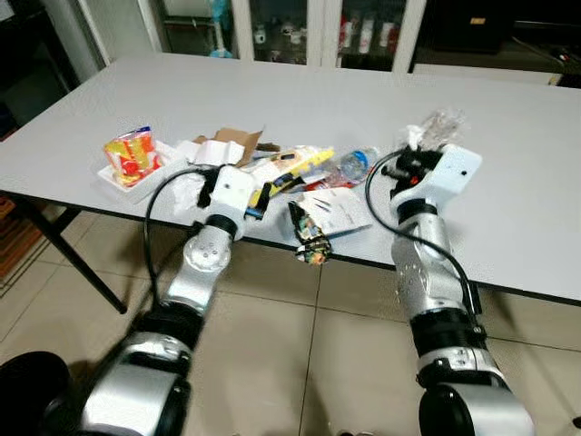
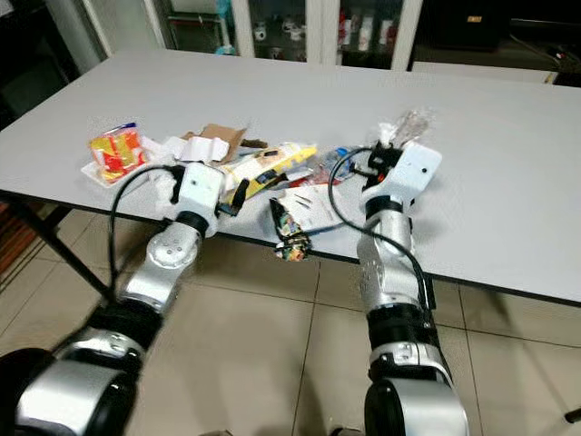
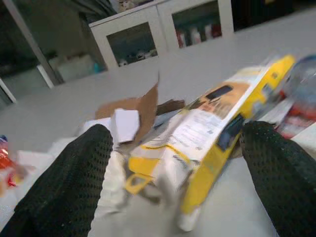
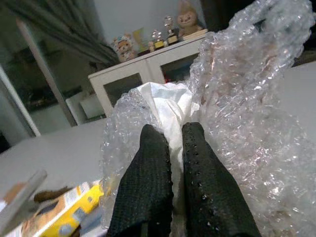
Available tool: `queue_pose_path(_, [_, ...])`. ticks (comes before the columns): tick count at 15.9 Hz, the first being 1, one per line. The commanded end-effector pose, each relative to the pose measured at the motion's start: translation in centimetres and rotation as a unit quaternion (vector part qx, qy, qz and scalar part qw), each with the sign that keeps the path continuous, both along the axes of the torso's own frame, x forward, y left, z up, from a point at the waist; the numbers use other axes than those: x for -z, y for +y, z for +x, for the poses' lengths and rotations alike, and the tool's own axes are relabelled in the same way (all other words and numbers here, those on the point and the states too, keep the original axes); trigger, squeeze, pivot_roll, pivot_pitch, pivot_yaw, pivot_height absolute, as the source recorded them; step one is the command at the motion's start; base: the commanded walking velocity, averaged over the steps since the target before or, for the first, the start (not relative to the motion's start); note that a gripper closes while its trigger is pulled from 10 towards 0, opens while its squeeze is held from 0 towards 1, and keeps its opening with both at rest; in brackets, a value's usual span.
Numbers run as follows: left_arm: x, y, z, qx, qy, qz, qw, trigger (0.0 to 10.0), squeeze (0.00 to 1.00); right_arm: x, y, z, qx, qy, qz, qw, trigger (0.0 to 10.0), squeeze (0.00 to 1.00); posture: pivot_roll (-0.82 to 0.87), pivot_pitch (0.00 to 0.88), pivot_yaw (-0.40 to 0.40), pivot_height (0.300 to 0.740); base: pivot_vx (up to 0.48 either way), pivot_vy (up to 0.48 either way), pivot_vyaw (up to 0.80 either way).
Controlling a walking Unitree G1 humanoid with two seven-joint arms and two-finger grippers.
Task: Picking trash to rubbish bin
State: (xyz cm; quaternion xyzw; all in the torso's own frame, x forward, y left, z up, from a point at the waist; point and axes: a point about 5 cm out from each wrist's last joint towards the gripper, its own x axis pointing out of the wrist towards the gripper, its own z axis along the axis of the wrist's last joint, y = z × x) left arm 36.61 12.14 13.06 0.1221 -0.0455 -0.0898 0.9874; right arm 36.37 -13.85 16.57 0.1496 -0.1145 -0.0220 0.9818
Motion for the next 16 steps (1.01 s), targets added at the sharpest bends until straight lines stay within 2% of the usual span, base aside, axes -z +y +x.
queue_pose_path(1, [0.0, -0.1, -0.3, 0.003, -0.006, -0.018, 1.0, 10.0, 0.0, -0.3, 0.1, 0.0, -0.005, -0.004, -0.009, 1.0, 10.0, 0.0, 0.01, 0.007, 0.056, 0.74, 0.0, 0.0, 0.0])
queue_pose_path(3, [-0.1, -0.8, -0.9, 0.012, -0.026, -0.042, 0.999, 10.0, 0.0, -0.3, 0.1, 0.0, -0.005, -0.001, -0.009, 1.0, 10.0, 0.0, 0.01, 0.009, 0.054, 0.74, 0.0, 0.0, 0.0])
queue_pose_path(4, [-0.6, -0.9, -1.1, 0.003, -0.047, -0.064, 0.997, 10.0, 0.0, -0.2, 0.1, -0.1, -0.006, 0.003, -0.017, 1.0, 10.0, 0.0, 0.01, 0.011, 0.053, 0.74, 0.0, 0.0, 0.0])
queue_pose_path(5, [-0.6, -0.8, -1.2, 0.0, -0.049, -0.068, 0.996, 10.0, 0.0, -0.2, 0.1, -0.1, -0.006, 0.003, -0.021, 1.0, 10.0, 0.0, 0.01, 0.01, 0.053, 0.74, 0.0, 0.0, 0.0])
queue_pose_path(7, [-0.6, -0.2, -1.2, -0.009, -0.049, -0.064, 0.997, 10.0, 0.0, -0.2, 0.1, -0.1, -0.007, 0.005, -0.02, 1.0, 10.0, 0.0, 0.01, 0.008, 0.056, 0.74, 0.135, 0.0, 0.0])
queue_pose_path(8, [-0.6, 0.2, -1.2, -0.017, -0.049, -0.06, 0.997, 10.0, 0.0, -0.2, 0.0, -0.1, -0.007, 0.005, -0.018, 1.0, 10.0, 0.0, 0.01, 0.005, 0.057, 0.74, 0.382, 0.0, -0.62])
queue_pose_path(11, [-0.6, 0.3, -1.3, -0.017, -0.049, -0.058, 0.997, 10.0, 0.0, -0.1, -0.1, -0.1, -0.005, 0.009, -0.015, 1.0, 10.0, 0.0, 0.01, 0.001, 0.059, 0.74, 0.44, 0.0, -0.72])
queue_pose_path(16, [-0.5, 0.1, -1.4, -0.009, -0.047, -0.054, 0.997, 10.0, 0.0, 0.2, -0.1, -0.2, 0.001, 0.013, -0.019, 1.0, 10.0, 0.0, 0.01, 0.0, 0.063, 0.74, 0.44, 0.0, 0.0])
